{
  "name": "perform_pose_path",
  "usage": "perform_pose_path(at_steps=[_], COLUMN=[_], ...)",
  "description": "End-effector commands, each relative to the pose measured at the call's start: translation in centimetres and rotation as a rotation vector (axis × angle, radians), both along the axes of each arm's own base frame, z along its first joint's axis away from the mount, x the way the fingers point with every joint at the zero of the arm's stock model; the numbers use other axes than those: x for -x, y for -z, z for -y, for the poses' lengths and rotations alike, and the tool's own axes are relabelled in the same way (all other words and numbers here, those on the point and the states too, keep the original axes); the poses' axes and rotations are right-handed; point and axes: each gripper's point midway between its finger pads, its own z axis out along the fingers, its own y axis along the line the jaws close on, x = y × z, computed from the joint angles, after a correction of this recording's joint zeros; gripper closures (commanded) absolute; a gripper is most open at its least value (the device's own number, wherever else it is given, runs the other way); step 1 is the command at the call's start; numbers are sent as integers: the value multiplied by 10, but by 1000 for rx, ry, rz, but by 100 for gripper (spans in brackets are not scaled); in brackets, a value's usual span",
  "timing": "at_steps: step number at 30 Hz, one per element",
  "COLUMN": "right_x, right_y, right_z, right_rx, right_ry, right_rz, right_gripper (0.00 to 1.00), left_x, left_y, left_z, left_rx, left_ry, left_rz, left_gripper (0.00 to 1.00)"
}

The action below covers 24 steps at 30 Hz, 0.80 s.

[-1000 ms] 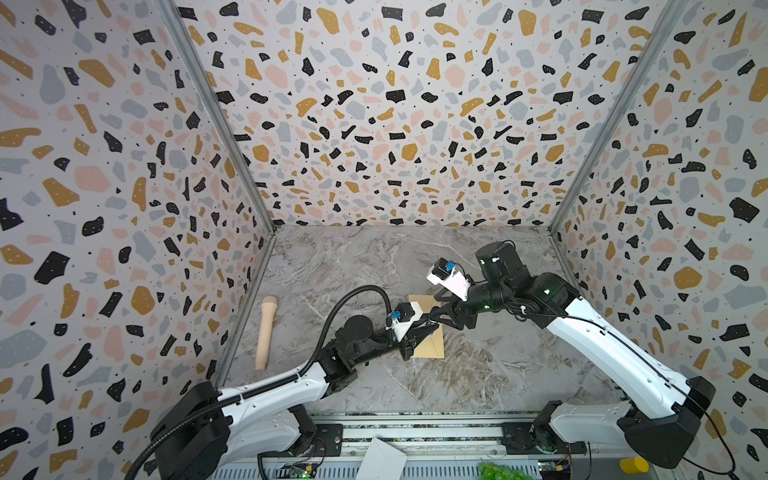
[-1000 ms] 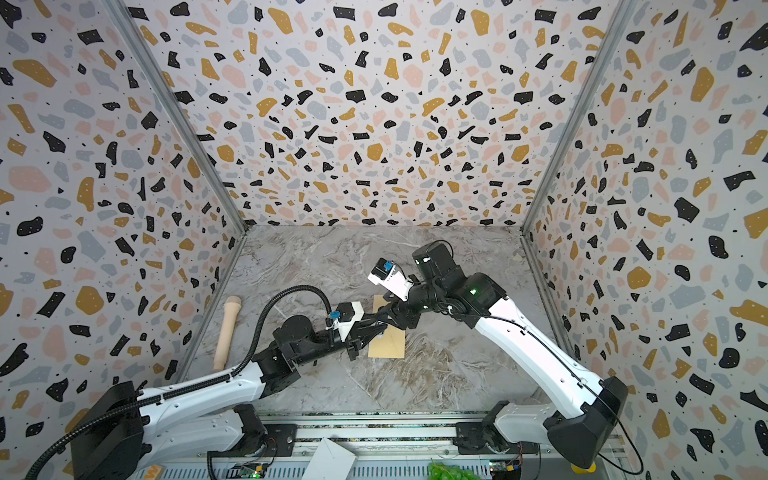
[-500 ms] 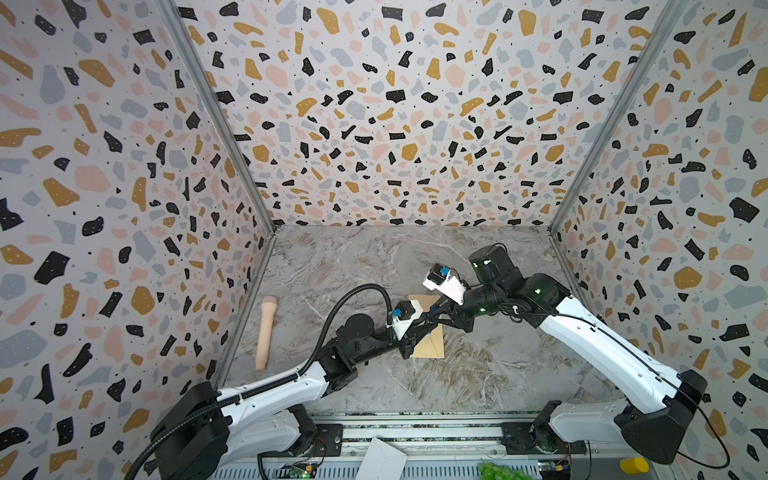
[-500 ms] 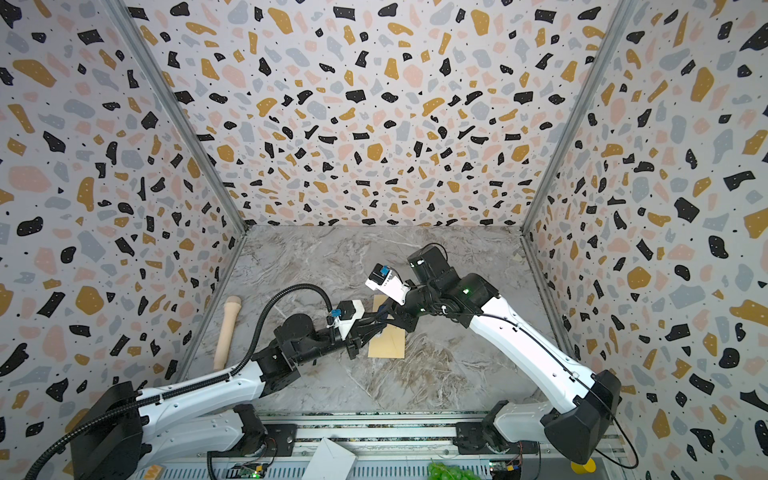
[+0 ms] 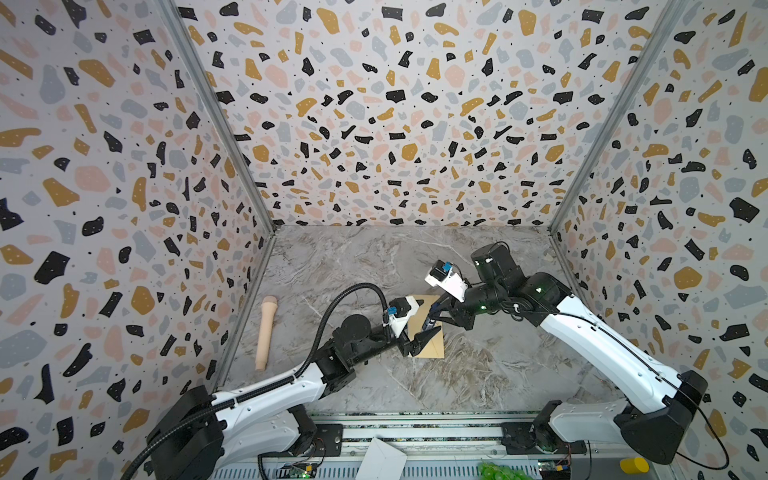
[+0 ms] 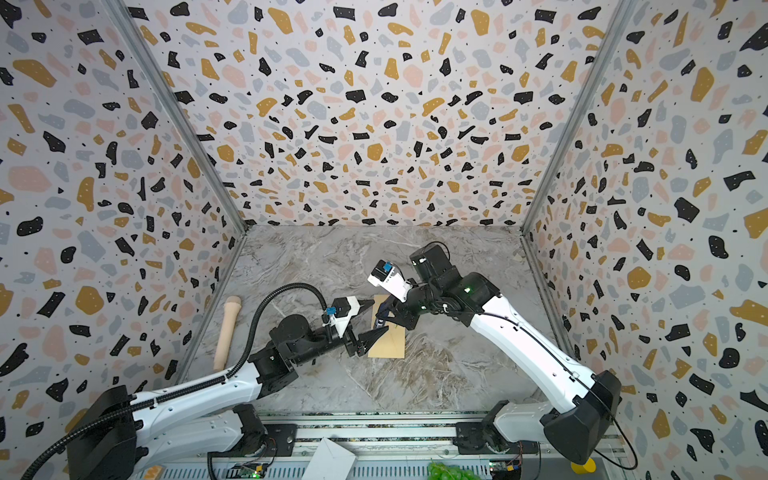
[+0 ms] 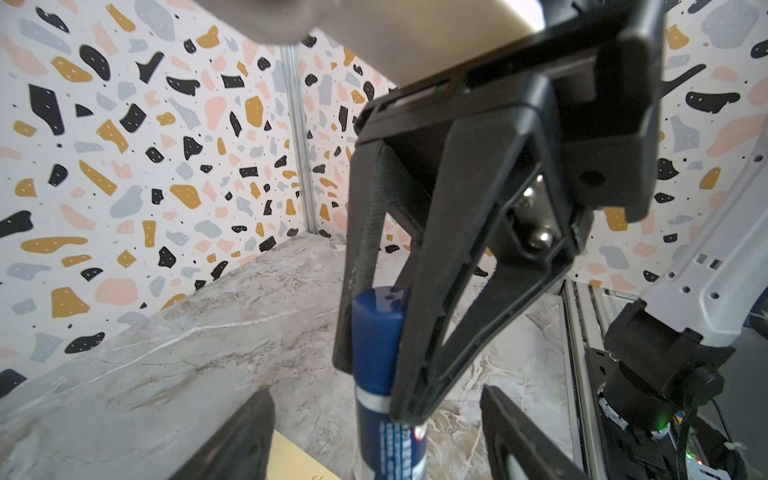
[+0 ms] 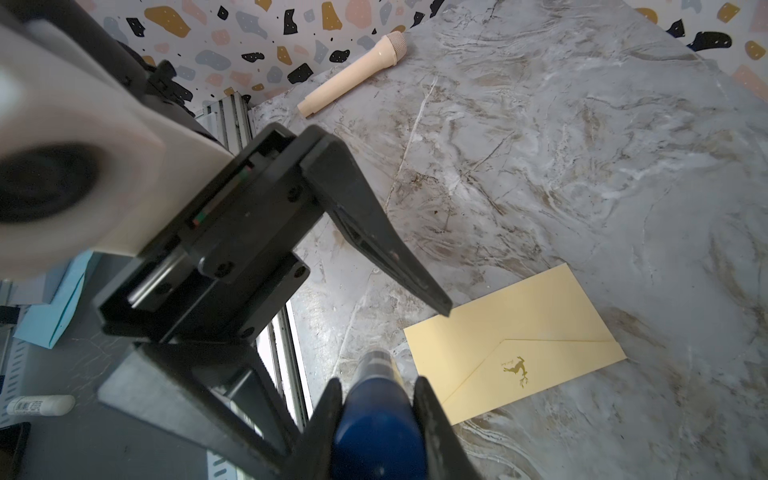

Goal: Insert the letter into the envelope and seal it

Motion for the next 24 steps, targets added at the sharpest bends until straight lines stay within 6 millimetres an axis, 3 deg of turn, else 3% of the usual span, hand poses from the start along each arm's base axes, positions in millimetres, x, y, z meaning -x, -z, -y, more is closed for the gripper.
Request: perform_pose_path(at_steps=[1, 9, 24], right_x=[9, 13, 16], right_y=[-31, -37, -42], right_z=[2, 0, -6], right_rx=[-72, -96, -109], right_ry=[-21, -33, -50], right_rz=[33, 30, 31], right_gripper=[100, 100, 100], left_x=[1, 2, -1], left_y=[-15, -2, 9], left_z=[-2, 5, 8], left_rx=[62, 20, -22], left_ry=[0, 29, 26], left_rz=[30, 6, -5], left_gripper=[24, 36, 78])
